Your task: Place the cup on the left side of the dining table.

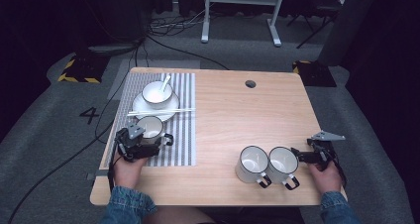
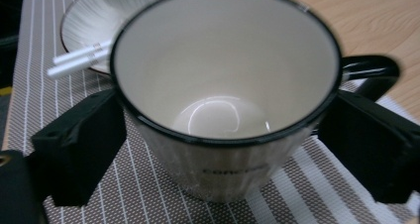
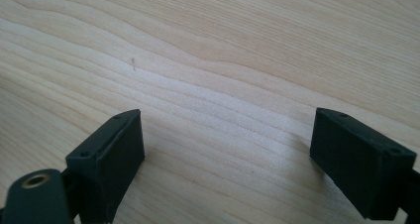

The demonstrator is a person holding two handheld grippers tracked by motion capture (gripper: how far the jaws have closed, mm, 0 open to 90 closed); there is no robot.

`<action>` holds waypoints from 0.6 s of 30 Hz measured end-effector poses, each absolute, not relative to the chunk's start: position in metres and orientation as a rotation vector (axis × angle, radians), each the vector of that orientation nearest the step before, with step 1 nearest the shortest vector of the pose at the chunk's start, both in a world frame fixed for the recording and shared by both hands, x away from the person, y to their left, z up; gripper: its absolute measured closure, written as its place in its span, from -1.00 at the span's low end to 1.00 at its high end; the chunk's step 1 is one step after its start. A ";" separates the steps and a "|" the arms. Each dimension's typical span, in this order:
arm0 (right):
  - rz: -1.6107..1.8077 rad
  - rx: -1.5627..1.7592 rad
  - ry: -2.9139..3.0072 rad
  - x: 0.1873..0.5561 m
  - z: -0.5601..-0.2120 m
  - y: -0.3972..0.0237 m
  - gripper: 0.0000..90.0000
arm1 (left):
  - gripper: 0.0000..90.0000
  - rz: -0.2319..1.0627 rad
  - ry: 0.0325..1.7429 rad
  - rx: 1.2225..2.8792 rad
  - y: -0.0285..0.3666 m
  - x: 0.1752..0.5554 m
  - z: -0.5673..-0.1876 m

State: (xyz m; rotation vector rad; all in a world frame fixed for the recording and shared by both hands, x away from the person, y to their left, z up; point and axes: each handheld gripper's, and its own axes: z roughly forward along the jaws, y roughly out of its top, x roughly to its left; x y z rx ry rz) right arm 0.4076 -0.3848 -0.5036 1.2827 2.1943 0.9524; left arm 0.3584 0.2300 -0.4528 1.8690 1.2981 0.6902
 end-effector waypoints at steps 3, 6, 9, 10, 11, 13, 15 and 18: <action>0.952 1.282 2.194 0.408 -0.504 -0.385 -0.70 | -0.84 0.693 1.282 1.830 0.235 0.346 -0.445; 0.952 1.282 2.194 0.408 -0.504 -0.385 -0.70 | -0.84 0.692 1.267 1.827 0.239 0.334 -0.440; 0.952 1.278 2.195 0.408 -0.504 -0.385 -0.71 | -0.84 0.684 1.244 1.828 0.243 0.322 -0.436; 0.952 1.274 2.199 0.408 -0.504 -0.384 -0.71 | -0.84 0.674 1.217 1.839 0.245 0.313 -0.434; 0.952 1.274 2.199 0.408 -0.504 -0.384 -0.71 | -0.84 0.674 1.217 1.839 0.245 0.313 -0.434; 0.952 1.272 2.199 0.408 -0.504 -0.384 -0.71 | -0.85 0.670 1.180 1.859 0.249 0.305 -0.433; 0.952 1.271 2.199 0.409 -0.504 -0.384 -0.71 | -0.87 0.676 1.164 1.889 0.252 0.298 -0.433; 0.952 1.271 2.199 0.409 -0.504 -0.384 -0.71 | -0.88 0.675 1.150 1.896 0.257 0.288 -0.432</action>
